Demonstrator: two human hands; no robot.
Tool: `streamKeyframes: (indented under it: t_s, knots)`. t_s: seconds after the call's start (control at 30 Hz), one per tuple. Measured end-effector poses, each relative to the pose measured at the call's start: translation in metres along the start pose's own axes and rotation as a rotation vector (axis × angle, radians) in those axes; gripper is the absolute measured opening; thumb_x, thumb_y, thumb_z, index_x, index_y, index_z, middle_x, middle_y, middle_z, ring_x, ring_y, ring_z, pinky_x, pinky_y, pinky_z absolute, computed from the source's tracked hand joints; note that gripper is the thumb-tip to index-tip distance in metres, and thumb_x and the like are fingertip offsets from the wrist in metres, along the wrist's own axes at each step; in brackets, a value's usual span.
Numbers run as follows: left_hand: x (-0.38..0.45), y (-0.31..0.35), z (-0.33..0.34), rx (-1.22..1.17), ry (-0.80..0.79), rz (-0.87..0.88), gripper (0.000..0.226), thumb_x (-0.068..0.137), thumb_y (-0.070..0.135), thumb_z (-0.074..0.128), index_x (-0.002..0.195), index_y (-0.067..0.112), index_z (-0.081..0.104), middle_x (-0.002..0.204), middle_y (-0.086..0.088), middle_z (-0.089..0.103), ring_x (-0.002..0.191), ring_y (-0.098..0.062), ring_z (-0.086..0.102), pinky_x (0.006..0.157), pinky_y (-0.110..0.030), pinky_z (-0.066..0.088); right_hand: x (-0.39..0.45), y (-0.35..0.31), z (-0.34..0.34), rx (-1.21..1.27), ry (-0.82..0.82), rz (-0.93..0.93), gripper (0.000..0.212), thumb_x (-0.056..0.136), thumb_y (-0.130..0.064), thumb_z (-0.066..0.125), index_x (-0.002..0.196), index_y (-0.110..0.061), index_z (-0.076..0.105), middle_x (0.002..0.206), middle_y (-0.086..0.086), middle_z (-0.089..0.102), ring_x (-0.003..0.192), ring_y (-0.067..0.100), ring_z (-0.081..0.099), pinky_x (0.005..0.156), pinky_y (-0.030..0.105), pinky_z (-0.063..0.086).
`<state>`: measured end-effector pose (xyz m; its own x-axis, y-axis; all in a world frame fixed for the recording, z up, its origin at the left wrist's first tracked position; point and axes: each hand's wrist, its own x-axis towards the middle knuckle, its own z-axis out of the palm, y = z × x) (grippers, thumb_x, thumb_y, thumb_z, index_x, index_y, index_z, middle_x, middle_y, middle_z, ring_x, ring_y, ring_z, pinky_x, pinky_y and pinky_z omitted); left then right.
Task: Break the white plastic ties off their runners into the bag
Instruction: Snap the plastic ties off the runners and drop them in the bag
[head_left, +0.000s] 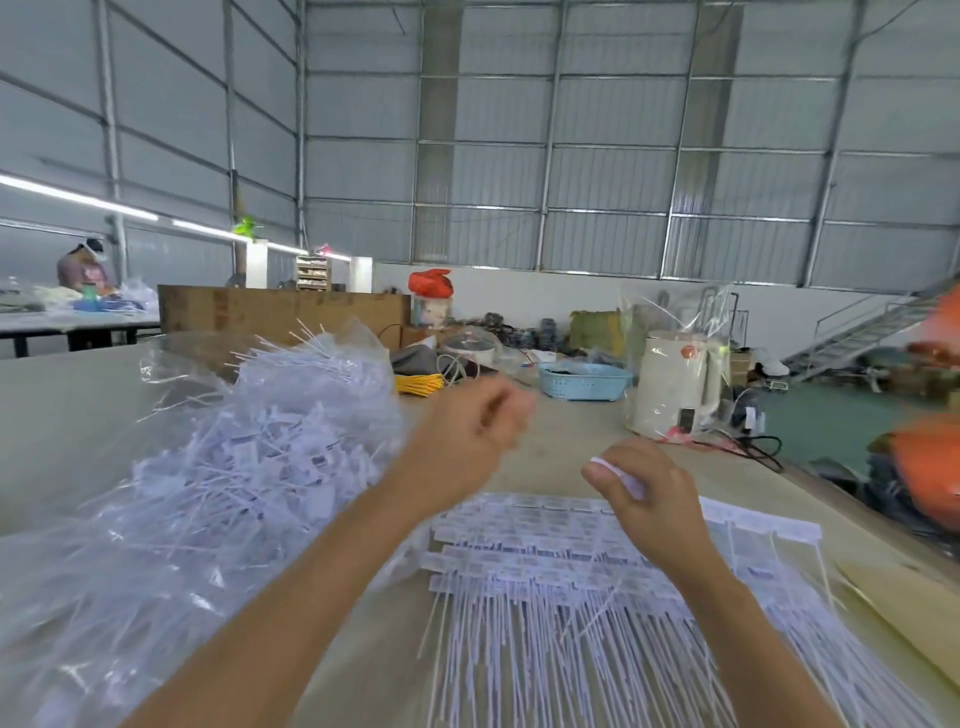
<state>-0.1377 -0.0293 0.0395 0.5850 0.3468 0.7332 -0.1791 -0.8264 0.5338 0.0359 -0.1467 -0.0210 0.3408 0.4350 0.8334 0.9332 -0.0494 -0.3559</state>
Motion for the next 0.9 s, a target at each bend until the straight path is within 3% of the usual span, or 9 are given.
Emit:
streamKeyframes:
  t_s: [0.07,0.17,0.27,0.33,0.4,0.53,0.63,0.7,0.9]
  knots:
    - [-0.007,0.005,0.044,-0.035,-0.191,-0.167,0.033,0.095,0.039,0.05,0.109,0.011,0.058,0.094,-0.006,0.065,0.082,-0.015,0.061,0.072,-0.027,0.05,0.0,-0.002,-0.004,0.058,-0.027,0.005,0.009,0.084,-0.014,0.068,0.075,-0.012,0.068,0.072,-0.011,0.055,0.072,0.005,0.048,0.066,0.011,0.036]
    - [-0.007,-0.005,0.089,-0.046,-0.281,-0.379,0.054,0.093,0.055,0.041,0.123,0.011,0.052,0.11,-0.002,0.063,0.094,-0.013,0.059,0.081,-0.027,0.047,-0.001,-0.003,-0.008,0.122,-0.097,0.019,0.011,0.085,0.002,0.061,0.087,-0.006,0.068,0.08,0.007,0.056,0.077,0.008,0.05,0.068,0.006,0.036]
    - [0.0,-0.016,0.106,-0.431,-0.288,-0.528,0.044,0.096,0.047,0.046,0.092,0.008,0.066,0.075,-0.002,0.07,0.068,-0.014,0.067,0.071,-0.031,0.058,-0.002,-0.002,-0.01,0.153,-0.168,0.078,0.022,0.091,0.002,0.053,0.105,-0.009,0.065,0.093,0.007,0.052,0.083,-0.003,0.05,0.073,0.003,0.036]
    - [0.002,-0.023,0.113,-0.492,-0.207,-0.488,0.036,0.097,0.035,0.049,0.074,0.011,0.063,0.053,0.002,0.064,0.045,-0.007,0.056,0.051,-0.024,0.05,-0.002,0.001,-0.011,0.162,-0.2,0.117,0.023,0.094,-0.003,0.05,0.112,-0.01,0.062,0.098,0.003,0.049,0.084,-0.007,0.049,0.077,0.003,0.035]
    - [0.002,-0.028,0.118,-0.462,-0.078,-0.452,0.034,0.1,0.025,0.047,0.071,0.013,0.061,0.049,0.003,0.059,0.037,-0.004,0.046,0.045,-0.021,0.039,-0.002,0.006,-0.011,0.138,-0.244,0.152,0.023,0.096,-0.011,0.047,0.116,-0.009,0.06,0.102,0.001,0.051,0.091,-0.001,0.05,0.081,0.005,0.035]
    - [0.002,-0.036,0.12,-0.488,0.097,-0.522,0.033,0.101,0.024,0.044,0.072,0.017,0.059,0.053,0.004,0.056,0.041,-0.001,0.048,0.044,-0.015,0.038,-0.004,0.011,-0.007,0.114,-0.354,0.214,0.024,0.099,-0.016,0.044,0.087,-0.011,0.065,0.084,0.002,0.062,0.08,0.015,0.056,0.078,0.028,0.043]
    - [-0.004,-0.041,0.12,-0.659,0.049,-0.624,0.03,0.098,0.027,0.05,0.073,0.012,0.058,0.051,0.002,0.057,0.041,-0.007,0.051,0.042,-0.019,0.041,-0.004,0.01,-0.001,0.064,-0.36,0.224,0.037,0.097,-0.019,0.048,0.062,-0.029,0.048,0.06,-0.009,0.049,0.057,-0.001,0.046,0.06,0.017,0.036]
    - [-0.009,-0.043,0.12,-0.684,-0.011,-0.623,0.029,0.097,0.025,0.052,0.074,0.009,0.054,0.052,-0.001,0.053,0.039,-0.01,0.047,0.039,-0.02,0.036,-0.005,0.011,0.003,-0.008,-0.357,0.224,0.038,0.095,-0.02,0.051,0.06,-0.031,0.046,0.057,-0.01,0.046,0.055,-0.001,0.045,0.058,0.017,0.034]
    - [-0.011,-0.045,0.117,-0.689,0.042,-0.594,0.022,0.096,0.018,0.055,0.076,0.009,0.05,0.047,0.002,0.047,0.038,-0.011,0.036,0.039,-0.02,0.031,-0.006,0.009,0.007,0.05,-0.402,0.267,0.024,0.094,-0.023,0.053,0.082,-0.006,0.065,0.075,0.006,0.065,0.074,0.021,0.058,0.07,0.031,0.044]
